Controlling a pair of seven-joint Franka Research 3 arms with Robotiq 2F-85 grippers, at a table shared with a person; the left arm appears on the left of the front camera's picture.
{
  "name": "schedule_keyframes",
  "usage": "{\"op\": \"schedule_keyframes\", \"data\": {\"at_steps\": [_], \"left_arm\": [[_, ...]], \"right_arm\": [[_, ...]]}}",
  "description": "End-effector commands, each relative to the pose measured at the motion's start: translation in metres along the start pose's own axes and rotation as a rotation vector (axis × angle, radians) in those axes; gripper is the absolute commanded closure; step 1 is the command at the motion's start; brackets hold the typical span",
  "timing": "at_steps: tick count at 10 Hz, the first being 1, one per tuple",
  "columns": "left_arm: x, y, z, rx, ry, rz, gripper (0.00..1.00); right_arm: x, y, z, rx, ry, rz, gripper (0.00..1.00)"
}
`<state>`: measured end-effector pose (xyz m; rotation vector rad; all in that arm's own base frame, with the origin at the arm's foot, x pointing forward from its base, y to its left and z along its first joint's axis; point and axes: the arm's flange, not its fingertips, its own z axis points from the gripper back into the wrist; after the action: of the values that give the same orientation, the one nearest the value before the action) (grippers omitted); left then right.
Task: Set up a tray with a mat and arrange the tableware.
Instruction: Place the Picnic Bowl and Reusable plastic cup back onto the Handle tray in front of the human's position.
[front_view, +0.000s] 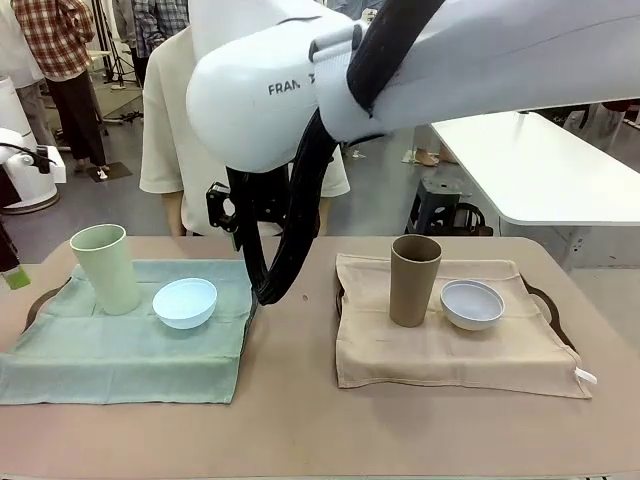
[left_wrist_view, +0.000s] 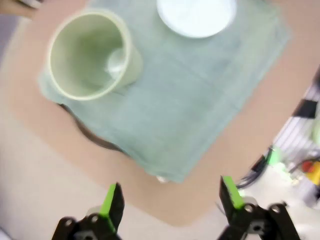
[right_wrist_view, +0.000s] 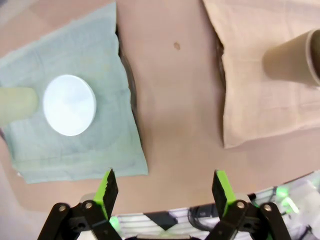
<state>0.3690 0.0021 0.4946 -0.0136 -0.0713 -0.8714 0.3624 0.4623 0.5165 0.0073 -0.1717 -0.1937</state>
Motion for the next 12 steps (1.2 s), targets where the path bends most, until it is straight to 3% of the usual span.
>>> {"op": "schedule_keyframes", "data": {"at_steps": [1, 3, 4, 5, 6, 12], "left_arm": [[0.023, -0.019, 0.022, -0.142, 0.04, 0.053, 0.0], [0.032, -0.027, 0.033, -0.175, 0.023, 0.09, 0.0], [0.033, -0.028, 0.035, -0.186, -0.006, 0.093, 0.0], [0.028, -0.037, 0.024, -0.149, 0.065, 0.056, 0.0], [0.028, -0.037, 0.024, -0.149, 0.065, 0.056, 0.0], [0.028, -0.037, 0.024, -0.149, 0.065, 0.056, 0.0]], "right_arm": [[-0.014, -0.022, 0.012, -0.006, -0.001, 0.053, 0.03], [-0.023, -0.031, 0.022, 0.046, 0.012, 0.336, 0.03], [-0.018, -0.034, 0.021, 0.052, 0.017, 0.342, 0.03], [-0.01, -0.032, 0.014, 0.05, 0.026, 0.352, 0.03], [-0.023, -0.017, 0.03, 0.02, -0.01, 0.27, 0.03], [-0.023, -0.017, 0.03, 0.02, -0.01, 0.27, 0.03]]}}
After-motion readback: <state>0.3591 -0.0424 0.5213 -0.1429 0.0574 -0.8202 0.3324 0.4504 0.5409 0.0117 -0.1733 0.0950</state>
